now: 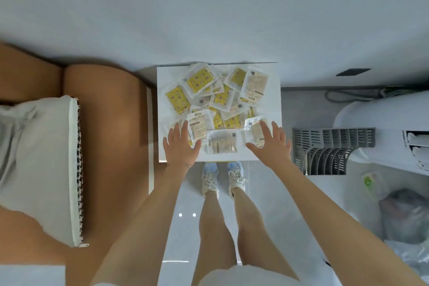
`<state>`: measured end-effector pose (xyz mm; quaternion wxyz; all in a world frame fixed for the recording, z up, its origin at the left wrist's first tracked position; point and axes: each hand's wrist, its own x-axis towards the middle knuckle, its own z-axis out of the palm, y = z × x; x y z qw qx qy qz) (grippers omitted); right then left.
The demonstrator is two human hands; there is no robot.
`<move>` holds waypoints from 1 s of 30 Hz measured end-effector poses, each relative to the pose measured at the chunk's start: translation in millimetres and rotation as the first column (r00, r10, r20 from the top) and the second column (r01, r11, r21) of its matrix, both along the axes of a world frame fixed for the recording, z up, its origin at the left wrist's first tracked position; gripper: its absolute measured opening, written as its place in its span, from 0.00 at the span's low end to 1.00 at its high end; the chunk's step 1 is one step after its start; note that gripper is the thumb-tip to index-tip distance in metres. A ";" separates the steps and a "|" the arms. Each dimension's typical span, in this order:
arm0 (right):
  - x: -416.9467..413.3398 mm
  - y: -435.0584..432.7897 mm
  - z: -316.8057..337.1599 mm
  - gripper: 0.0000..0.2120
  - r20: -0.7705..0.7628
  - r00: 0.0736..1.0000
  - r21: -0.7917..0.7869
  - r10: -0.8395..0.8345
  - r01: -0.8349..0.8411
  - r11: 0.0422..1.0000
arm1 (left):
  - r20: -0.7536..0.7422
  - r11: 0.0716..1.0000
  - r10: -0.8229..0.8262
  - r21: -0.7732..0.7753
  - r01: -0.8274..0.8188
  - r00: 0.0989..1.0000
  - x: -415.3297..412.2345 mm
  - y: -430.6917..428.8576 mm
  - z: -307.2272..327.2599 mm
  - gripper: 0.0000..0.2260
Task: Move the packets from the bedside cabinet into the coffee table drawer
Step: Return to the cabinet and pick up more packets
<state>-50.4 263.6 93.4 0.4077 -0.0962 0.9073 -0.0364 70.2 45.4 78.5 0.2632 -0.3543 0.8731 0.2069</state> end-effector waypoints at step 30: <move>-66.4 -24.1 -94.6 0.07 0.291 0.324 -0.520 -0.900 0.843 0.136 | -0.479 0.919 0.372 0.312 -0.241 0.796 -43.8 -21.0 -78.1 0.14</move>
